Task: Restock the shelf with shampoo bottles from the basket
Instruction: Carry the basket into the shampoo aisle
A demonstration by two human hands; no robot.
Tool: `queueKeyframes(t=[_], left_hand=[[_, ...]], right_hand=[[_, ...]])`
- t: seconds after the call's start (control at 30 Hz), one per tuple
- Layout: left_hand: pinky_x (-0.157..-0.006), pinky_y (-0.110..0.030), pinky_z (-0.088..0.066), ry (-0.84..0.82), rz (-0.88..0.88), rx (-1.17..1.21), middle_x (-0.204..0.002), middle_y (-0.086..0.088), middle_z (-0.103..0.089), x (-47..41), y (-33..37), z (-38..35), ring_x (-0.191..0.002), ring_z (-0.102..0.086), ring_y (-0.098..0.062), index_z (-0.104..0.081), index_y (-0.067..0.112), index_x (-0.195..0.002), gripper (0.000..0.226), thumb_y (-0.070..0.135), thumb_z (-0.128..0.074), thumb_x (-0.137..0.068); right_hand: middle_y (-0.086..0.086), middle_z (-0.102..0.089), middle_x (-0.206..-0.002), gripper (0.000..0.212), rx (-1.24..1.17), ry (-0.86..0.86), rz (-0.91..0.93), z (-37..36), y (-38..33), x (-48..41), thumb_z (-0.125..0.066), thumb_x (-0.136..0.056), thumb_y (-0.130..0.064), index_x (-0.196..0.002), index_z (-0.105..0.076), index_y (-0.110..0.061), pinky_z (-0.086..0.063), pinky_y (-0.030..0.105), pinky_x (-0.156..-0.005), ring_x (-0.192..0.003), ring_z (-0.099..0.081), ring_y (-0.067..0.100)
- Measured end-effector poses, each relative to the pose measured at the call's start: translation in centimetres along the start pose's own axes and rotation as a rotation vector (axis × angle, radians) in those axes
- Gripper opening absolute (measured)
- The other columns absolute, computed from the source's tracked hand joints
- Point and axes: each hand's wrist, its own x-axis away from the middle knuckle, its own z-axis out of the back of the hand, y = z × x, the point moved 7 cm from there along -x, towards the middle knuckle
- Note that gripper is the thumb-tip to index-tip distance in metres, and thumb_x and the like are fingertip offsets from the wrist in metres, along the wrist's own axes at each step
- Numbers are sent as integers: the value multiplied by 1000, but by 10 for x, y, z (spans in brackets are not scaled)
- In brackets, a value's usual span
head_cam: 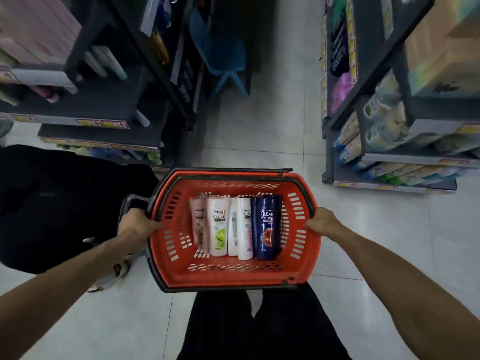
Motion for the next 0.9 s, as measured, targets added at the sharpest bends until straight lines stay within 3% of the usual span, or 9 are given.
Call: queueKeyframes(t=[0.1, 0.27, 0.4, 0.5, 0.67, 0.8, 0.9], left_hand=[[-66, -34, -50, 28, -9, -44, -85, -18, -73, -25, 37, 10, -69, -61, -27, -73, 3, -85, 39, 34, -90, -69], [-64, -34, -51, -33, -55, -14, -80, -13, -73, -75, 113, 24, -68, -65, -25, -74, 7, -82, 37, 37, -91, -69], [-55, -34, -58, -91, -82, 5, -71, -8, -73, -137, 179, 40, -62, -70, -24, -72, 15, -78, 39, 40, -95, -60], [-59, -38, -62, -162, -120, 3, -71, -6, -73, -182, 232, 51, -64, -71, -24, -73, 13, -79, 45, 42, -97, -54], [-66, -34, -58, -235, -169, -59, -74, -5, -72, -244, 332, 83, -70, -69, -22, -74, 8, -81, 44, 40, -96, -60], [-59, -35, -60, -266, -196, -92, -73, -9, -73, -290, 416, 109, -68, -72, -25, -74, 6, -83, 41, 33, -96, -62], [-64, -41, -63, -274, -228, -116, -81, -11, -75, -321, 483, 129, -74, -73, -26, -73, 5, -85, 40, 29, -96, -62]], right_hand=[[3, -73, -93, 25, 19, -10, 15, 41, -27, -31, -76, -77, -25, -100, -70, -18, -60, 33, -72, -78, -70, 19], [-2, -67, -81, 16, 57, 28, 26, 113, -77, -77, -78, -81, -22, -93, -68, -20, -51, 26, -60, -69, -64, 12], [8, -72, -95, 25, 74, 45, -38, 158, -105, -118, -79, -81, -21, -103, -70, -14, -61, 38, -75, -83, -71, 25], [12, -72, -99, 23, 72, 97, -85, 195, -125, -143, -78, -80, -16, -101, -70, -10, -62, 43, -81, -89, -71, 31], [13, -71, -93, 19, 37, 159, -179, 253, -163, -173, -75, -79, -10, -97, -72, -6, -57, 34, -69, -82, -69, 30], [9, -69, -90, 12, -44, 178, -233, 290, -188, -199, -77, -80, -11, -87, -68, -12, -55, 32, -73, -81, -67, 27], [8, -68, -90, 17, -96, 191, -259, 313, -201, -229, -80, -77, -10, -88, -67, -12, -58, 36, -79, -86, -69, 28]])
